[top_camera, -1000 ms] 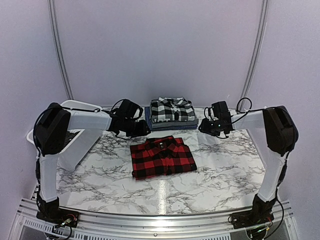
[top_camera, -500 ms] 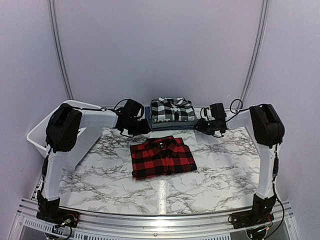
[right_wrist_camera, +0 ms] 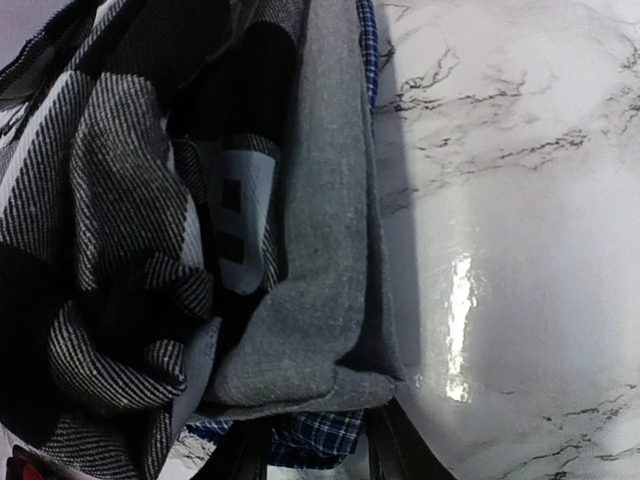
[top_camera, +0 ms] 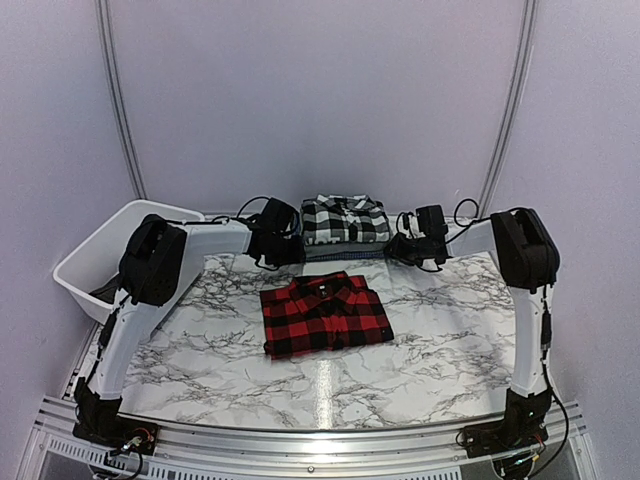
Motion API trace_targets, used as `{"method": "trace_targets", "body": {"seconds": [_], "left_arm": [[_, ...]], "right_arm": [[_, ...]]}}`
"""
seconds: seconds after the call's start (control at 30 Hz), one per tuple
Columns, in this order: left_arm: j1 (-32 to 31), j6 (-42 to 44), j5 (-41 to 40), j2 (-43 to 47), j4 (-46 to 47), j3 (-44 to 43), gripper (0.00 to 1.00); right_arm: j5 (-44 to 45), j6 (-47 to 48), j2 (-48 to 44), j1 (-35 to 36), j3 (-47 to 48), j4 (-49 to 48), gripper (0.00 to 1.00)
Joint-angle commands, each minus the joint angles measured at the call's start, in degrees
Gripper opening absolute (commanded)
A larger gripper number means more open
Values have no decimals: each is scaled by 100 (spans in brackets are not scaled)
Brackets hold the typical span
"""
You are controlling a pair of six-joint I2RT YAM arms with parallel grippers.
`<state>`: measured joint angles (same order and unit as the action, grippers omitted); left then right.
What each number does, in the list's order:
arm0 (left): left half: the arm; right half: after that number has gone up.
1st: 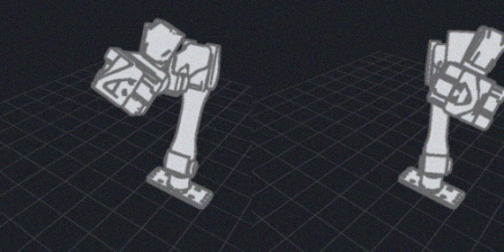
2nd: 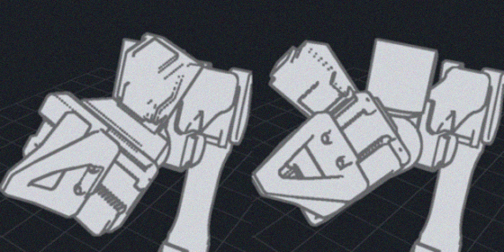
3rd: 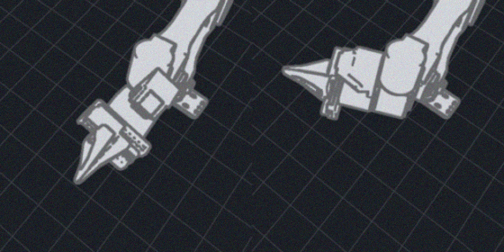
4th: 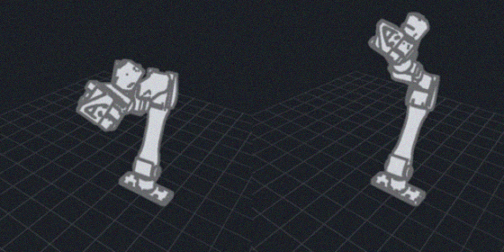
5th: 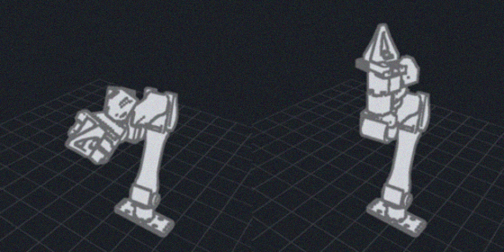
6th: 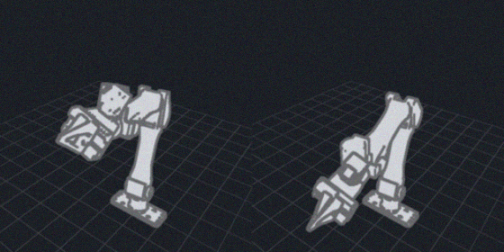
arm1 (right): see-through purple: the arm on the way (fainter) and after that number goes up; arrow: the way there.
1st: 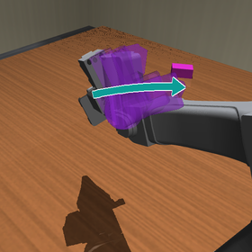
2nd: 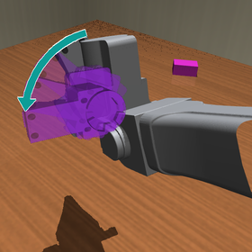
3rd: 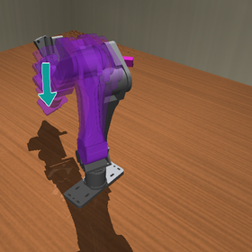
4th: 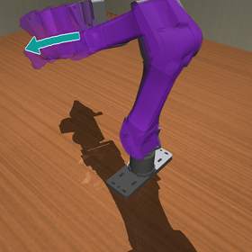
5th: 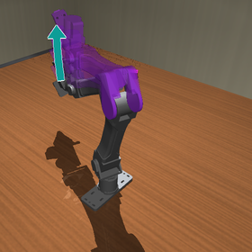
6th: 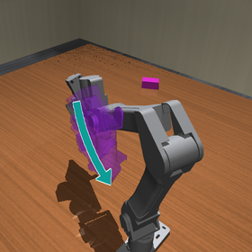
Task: Fold and stack the long sleeve shirts
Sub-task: Move the square-folded shirt to the center of the board.
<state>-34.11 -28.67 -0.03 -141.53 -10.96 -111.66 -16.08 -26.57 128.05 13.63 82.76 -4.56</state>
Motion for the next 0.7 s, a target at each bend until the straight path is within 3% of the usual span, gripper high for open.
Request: {"method": "trace_targets", "body": {"seconds": [0.0,0.37,0.6,0.67], "left_arm": [[36,53,-582,-224,-343,-313,41],[9,-22,-321,-464,-391,-432,34],[-61,-165,216,-333,-282,-171,1],[-122,-173,179,-45,-215,171,0]], "right_arm": [[-93,-25,240,-10,217,133,27],[-74,63,282,79,233,286,3],[89,176,130,243,125,429,0],[152,182,-28,305,-72,603,0]]}}
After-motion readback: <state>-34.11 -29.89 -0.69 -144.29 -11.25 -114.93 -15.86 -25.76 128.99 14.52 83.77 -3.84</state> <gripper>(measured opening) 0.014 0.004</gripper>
